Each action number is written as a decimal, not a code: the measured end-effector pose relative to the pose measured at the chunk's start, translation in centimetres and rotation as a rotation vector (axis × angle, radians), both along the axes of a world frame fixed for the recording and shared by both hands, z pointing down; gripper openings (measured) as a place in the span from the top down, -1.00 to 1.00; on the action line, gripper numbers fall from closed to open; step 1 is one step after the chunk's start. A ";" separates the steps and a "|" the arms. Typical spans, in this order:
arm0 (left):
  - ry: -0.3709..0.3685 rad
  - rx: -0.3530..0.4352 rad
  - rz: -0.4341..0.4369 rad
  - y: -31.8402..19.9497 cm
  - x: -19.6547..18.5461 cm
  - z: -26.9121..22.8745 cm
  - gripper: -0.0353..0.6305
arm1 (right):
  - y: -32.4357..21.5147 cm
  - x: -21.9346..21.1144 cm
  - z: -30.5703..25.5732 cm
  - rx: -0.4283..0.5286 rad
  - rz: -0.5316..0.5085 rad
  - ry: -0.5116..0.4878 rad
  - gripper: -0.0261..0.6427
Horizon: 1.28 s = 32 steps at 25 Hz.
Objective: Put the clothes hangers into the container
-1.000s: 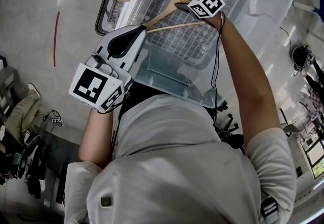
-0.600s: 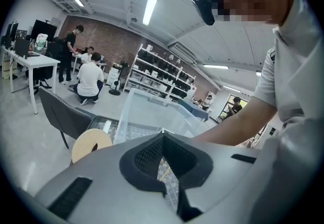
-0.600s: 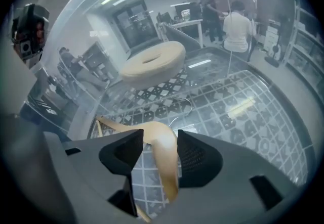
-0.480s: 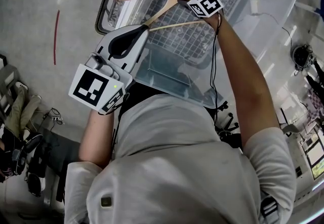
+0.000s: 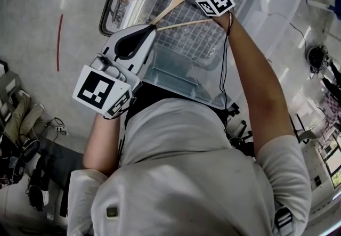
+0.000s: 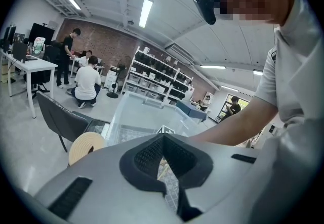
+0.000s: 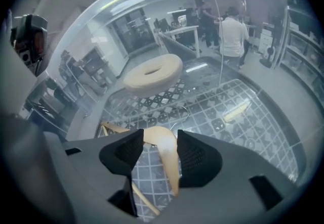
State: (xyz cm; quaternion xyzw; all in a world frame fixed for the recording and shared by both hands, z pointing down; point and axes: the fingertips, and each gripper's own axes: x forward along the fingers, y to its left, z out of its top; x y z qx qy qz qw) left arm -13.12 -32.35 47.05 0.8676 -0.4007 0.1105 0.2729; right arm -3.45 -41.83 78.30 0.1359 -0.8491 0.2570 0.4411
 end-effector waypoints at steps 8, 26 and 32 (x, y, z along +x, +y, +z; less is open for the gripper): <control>-0.008 0.055 0.015 3.0 1.8 -2.8 0.84 | 1.2 -0.2 -6.1 0.090 0.005 -0.034 0.26; -0.024 0.210 0.057 11.3 8.6 -10.4 0.84 | 11.5 3.3 -28.9 0.412 0.004 -0.224 0.55; -0.014 0.249 0.060 14.0 10.8 -12.3 0.84 | 16.7 5.2 -35.2 0.476 0.015 -0.329 0.64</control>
